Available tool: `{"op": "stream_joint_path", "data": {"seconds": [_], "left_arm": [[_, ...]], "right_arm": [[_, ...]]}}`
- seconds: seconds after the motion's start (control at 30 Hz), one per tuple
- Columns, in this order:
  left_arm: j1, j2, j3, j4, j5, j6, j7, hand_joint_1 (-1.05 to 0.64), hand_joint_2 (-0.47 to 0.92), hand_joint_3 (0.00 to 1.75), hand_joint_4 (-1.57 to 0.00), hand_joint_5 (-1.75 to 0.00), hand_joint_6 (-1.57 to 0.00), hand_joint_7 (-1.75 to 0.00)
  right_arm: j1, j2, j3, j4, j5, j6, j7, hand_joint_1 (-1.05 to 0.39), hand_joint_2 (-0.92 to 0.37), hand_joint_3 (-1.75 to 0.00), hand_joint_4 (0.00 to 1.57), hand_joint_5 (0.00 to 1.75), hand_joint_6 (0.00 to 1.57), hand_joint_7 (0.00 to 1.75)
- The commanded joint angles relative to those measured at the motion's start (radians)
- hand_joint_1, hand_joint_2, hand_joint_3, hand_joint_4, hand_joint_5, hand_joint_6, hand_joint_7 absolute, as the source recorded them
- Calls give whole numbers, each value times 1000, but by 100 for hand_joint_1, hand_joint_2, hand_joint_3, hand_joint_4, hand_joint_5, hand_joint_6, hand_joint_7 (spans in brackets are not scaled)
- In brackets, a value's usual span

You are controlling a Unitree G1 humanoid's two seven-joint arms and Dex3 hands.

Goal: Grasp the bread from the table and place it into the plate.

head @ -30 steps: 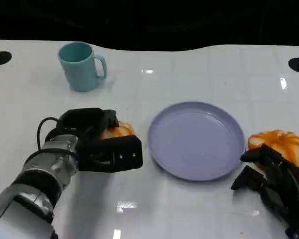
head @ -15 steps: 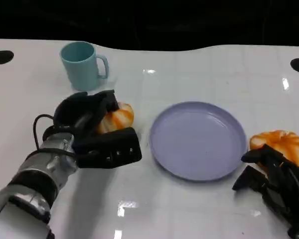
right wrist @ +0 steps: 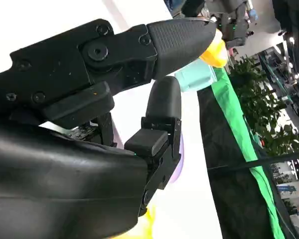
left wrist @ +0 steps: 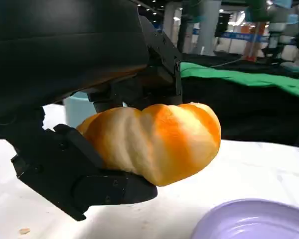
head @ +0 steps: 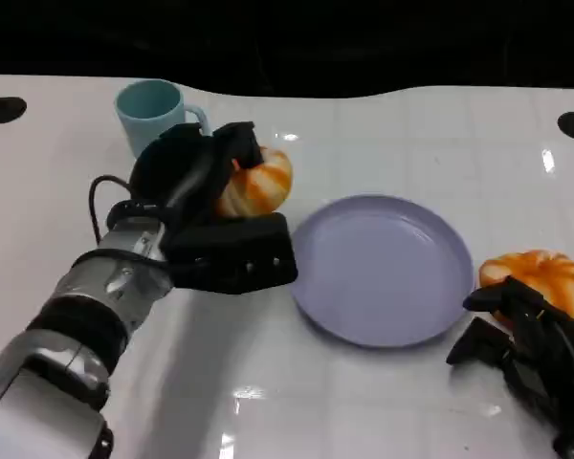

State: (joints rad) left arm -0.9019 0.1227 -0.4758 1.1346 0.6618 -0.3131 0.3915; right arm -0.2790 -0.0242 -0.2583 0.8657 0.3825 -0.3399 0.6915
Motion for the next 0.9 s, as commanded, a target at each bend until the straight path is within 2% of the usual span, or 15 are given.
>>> {"op": "stream_joint_path", "data": {"seconds": [0.03, 0.1, 0.23, 0.5, 0.83, 0.87, 0.9], "left_arm": [[-57, -32, -5, -33, -10, -45, -47, -15, 60, 103, -86, -175, -65, -172], [-57, -32, -2, -33, -8, -47, -50, -15, 59, 104, -86, -175, -64, -174], [-79, -90, 3, -33, -47, -92, -146, -18, 55, 112, -91, -175, -71, -175], [-123, -139, -23, 9, -42, -118, -271, -20, 57, 117, -91, -175, -74, -175], [-146, -179, -37, 61, -40, -96, -326, -20, 53, 117, -89, -175, -73, -175], [-147, -182, -35, 64, -45, -95, -338, -20, 53, 115, -88, -175, -72, -170], [-148, -184, -33, 66, -49, -95, -347, -21, 52, 111, -87, -175, -73, -157]], "right_arm": [[15, -13, 2, 16, -17, 3, -13, -53, -92, -24, 69, 153, 63, 115], [15, -13, 2, 16, -16, 3, -14, -53, -92, -24, 69, 153, 63, 116], [14, -6, 0, 17, -11, -1, -12, -53, -92, -26, 68, 157, 63, 121], [21, -1, 6, 11, -22, -18, -22, -52, -92, -28, 67, 156, 62, 124], [25, -4, 13, 0, -32, -3, -22, -53, -92, -27, 66, 155, 60, 124], [26, -2, 12, -3, -28, 2, -20, -53, -92, -27, 66, 155, 60, 124], [27, -2, 11, -5, -26, 5, -18, -52, -92, -27, 65, 155, 60, 124]]}}
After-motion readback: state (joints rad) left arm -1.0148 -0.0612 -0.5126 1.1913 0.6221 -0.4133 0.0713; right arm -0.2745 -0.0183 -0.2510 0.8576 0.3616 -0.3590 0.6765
